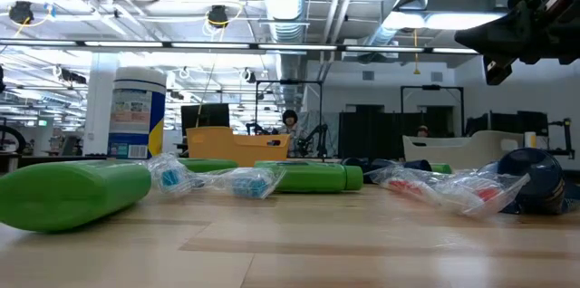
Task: Pick & Place Travel size toiletries
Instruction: Put the green shampoo into the yellow bin
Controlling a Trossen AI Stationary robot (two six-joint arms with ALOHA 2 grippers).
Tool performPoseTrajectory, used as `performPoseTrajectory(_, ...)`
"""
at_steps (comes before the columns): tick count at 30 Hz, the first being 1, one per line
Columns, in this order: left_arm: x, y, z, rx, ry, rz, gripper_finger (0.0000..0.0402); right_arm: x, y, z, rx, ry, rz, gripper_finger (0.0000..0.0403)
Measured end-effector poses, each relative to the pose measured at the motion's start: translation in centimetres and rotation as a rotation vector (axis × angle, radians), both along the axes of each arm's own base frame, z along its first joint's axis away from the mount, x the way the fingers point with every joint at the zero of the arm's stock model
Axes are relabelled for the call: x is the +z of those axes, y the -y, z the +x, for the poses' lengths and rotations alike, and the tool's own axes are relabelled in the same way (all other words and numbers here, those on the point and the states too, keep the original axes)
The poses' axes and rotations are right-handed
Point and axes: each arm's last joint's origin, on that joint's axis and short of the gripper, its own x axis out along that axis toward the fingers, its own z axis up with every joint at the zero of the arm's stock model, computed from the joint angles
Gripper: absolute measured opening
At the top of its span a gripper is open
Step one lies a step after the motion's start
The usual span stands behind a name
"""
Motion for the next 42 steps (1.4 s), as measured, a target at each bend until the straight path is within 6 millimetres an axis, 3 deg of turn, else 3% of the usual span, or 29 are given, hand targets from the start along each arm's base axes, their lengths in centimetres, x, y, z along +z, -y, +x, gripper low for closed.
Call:
performPoseTrajectory(3,0.5,0.1,3.1,0.016,-0.184,0.080,0.0017,0.0,0.0,0.0,0.000,0.001,0.000,0.0000)
performPoseTrajectory(5,-0.2,0.2,5.0,0.020,-0.388,0.121,0.0033,0.0,0.0,0.0,0.000,0.001,0.000,0.0000)
performPoseTrajectory(10,-4.2,0.2,8.2,0.020,-0.855,0.118,0.0092,0.0,0.0,0.0,0.000,0.001,0.000,0.0000)
performPoseTrajectory(16,-9.1,0.2,10.8,0.013,-1.123,0.102,0.0164,0.0,0.0,0.0,0.000,0.001,0.000,0.0000)
performPoseTrajectory(24,-14.2,-0.4,12.9,0.236,-1.335,0.146,0.0206,0.0,0.0,0.0,0.000,0.001,0.000,0.0000)
performPoseTrajectory(42,-20.1,-0.5,14.0,0.281,-1.563,0.197,0.0214,0.0,0.2,0.0,-0.026,0.001,0.000,0.0000)
